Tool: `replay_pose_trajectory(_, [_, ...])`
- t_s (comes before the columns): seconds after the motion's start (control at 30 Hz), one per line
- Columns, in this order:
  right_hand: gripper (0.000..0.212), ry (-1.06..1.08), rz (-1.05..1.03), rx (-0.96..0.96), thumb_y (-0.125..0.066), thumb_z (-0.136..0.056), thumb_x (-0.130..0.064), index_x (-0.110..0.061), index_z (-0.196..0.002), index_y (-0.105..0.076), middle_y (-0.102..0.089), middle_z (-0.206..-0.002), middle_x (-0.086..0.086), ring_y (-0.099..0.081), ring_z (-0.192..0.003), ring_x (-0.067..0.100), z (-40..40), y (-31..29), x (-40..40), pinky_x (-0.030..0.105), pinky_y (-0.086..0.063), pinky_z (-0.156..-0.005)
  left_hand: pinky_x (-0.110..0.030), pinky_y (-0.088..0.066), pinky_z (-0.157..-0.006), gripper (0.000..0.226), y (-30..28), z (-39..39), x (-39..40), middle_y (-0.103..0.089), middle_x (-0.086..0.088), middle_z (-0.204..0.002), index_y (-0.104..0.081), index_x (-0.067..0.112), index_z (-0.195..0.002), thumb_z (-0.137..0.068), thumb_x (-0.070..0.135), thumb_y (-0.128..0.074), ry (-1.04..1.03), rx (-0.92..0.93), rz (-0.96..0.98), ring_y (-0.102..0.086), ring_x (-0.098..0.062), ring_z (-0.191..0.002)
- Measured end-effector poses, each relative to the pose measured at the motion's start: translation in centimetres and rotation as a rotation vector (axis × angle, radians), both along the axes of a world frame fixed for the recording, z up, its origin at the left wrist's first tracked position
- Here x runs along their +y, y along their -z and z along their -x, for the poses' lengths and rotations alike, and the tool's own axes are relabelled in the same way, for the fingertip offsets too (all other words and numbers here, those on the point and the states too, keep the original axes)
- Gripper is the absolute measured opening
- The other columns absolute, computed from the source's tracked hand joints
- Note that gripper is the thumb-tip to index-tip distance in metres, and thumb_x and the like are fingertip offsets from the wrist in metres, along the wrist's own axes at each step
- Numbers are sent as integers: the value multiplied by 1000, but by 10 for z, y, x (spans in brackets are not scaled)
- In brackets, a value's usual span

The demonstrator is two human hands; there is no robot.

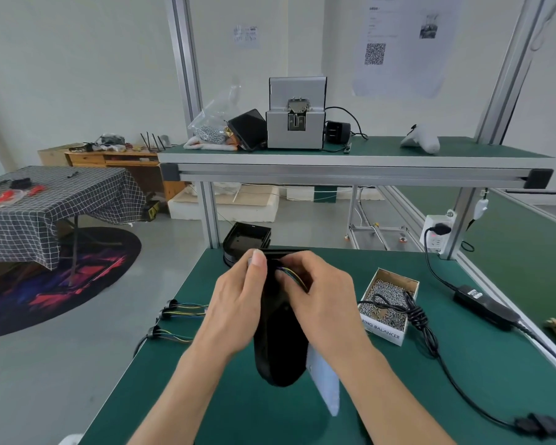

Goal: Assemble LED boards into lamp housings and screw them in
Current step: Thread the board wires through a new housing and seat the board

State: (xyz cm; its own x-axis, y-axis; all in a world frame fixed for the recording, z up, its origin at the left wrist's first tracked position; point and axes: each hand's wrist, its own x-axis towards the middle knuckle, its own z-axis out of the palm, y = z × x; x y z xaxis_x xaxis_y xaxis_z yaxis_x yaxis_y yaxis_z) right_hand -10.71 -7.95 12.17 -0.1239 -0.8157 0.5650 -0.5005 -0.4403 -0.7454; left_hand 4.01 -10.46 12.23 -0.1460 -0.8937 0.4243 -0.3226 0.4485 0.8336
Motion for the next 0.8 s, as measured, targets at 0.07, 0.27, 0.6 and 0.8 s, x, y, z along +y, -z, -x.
replay_pose_trajectory(0.07, [25,10,63,28,-71,-95,-9,-29,-109,-77,-74,-102,-24,-67,-99,-6,-3,1,1,7,-46,-86,-30,-39,-62,54,1,1,2,-42,13,-66,-37,27,-73,-98,73,-23,1,6,-8,-40,-8,-63])
replay_pose_trajectory(0.27, [20,54,78,156,-65,-97,-9,-24,-102,-77,-69,-92,-15,-63,-87,3,-7,0,-1,17,-47,-79,-19,-39,-64,50,3,4,1,-50,2,-78,-48,22,-80,-103,61,-26,10,-29,93,-50,-10,-72])
replay_pose_trajectory(0.6, [13,81,-94,-99,-73,-92,-29,-41,-91,-74,-73,-88,-28,-67,-88,-8,-13,0,4,7,-47,-76,-20,-42,-67,45,5,10,0,-57,13,-79,-55,27,-80,-100,59,-29,2,57,50,-53,-6,-75])
replay_pose_trajectory(0.8, [8,276,-69,70,-70,-94,-33,-28,-89,-75,-67,-85,-13,-62,-82,7,-10,5,1,22,-45,-76,-21,-37,-64,44,10,17,7,-46,11,-75,-43,25,-75,-102,56,-30,-17,118,15,-43,-8,-69])
